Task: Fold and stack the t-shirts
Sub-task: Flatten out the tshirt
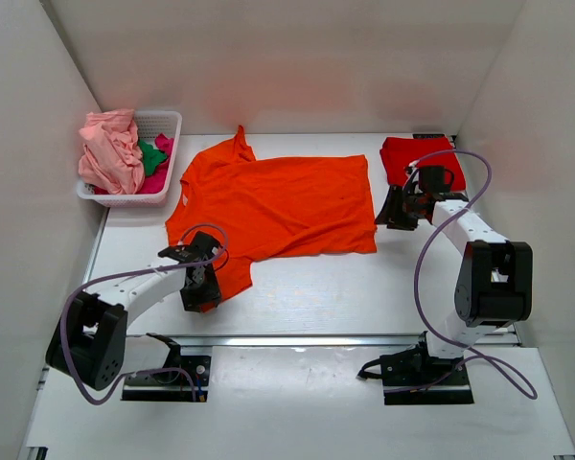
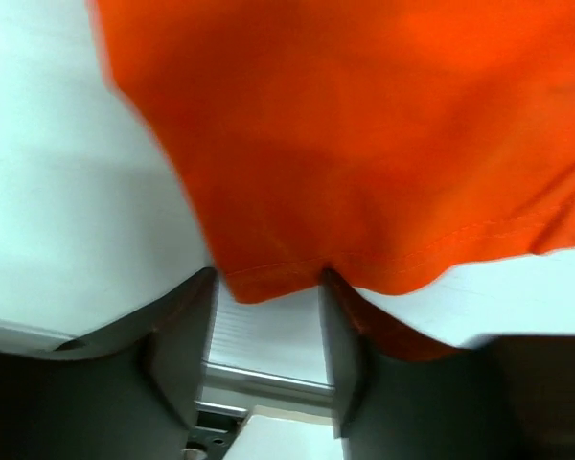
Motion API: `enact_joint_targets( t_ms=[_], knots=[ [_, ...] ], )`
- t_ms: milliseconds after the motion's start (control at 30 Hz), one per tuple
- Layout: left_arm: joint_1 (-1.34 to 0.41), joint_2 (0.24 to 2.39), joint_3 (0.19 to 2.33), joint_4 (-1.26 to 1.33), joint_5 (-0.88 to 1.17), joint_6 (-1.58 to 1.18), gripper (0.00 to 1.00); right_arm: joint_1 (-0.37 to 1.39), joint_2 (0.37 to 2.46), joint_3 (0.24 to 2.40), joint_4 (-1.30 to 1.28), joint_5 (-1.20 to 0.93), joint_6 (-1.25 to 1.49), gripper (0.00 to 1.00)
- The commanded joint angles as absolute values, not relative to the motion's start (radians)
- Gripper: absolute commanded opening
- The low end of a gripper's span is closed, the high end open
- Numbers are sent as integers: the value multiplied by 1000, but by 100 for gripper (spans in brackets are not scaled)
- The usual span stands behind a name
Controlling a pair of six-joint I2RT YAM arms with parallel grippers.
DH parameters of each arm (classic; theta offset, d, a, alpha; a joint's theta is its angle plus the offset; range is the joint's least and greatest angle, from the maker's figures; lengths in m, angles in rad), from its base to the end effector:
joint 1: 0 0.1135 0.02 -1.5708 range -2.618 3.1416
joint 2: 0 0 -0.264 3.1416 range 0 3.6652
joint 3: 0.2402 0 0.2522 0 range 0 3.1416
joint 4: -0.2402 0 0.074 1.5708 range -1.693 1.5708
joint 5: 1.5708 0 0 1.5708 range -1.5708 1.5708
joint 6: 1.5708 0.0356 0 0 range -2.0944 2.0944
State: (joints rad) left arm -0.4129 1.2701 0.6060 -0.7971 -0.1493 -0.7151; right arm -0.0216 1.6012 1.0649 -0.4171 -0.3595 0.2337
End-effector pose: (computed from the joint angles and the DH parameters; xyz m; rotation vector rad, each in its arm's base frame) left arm 0.1703 -0.0688 0.1534 -0.4587 2.9321 0.1005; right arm 0.3316 0.0054 0.2163 0.1756 2.5124 0.5392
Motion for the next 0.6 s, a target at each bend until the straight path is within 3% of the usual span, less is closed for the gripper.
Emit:
enact_joint_targets(
  t_ms=[0, 100, 167, 333, 567],
  knots=[
    [-420, 1327, 572, -706, -170, -761, 55, -15, 1565, 1054, -388, -367, 226, 41],
    [-431, 1338, 590, -683, -201, -767, 26, -5, 1583, 1051, -400, -361, 216, 40],
    [-433, 1304, 600, -678, -219, -779, 2, -2, 1582, 1036, -396, -350, 213, 41],
    [-396, 1132, 636, -730, -241, -759, 0, -6, 1603, 1026, -348, -348, 224, 42],
    [-339, 1080, 663, -775, -198, -712, 0, 32, 1683, 1066, -331, -350, 245, 43]
  ],
)
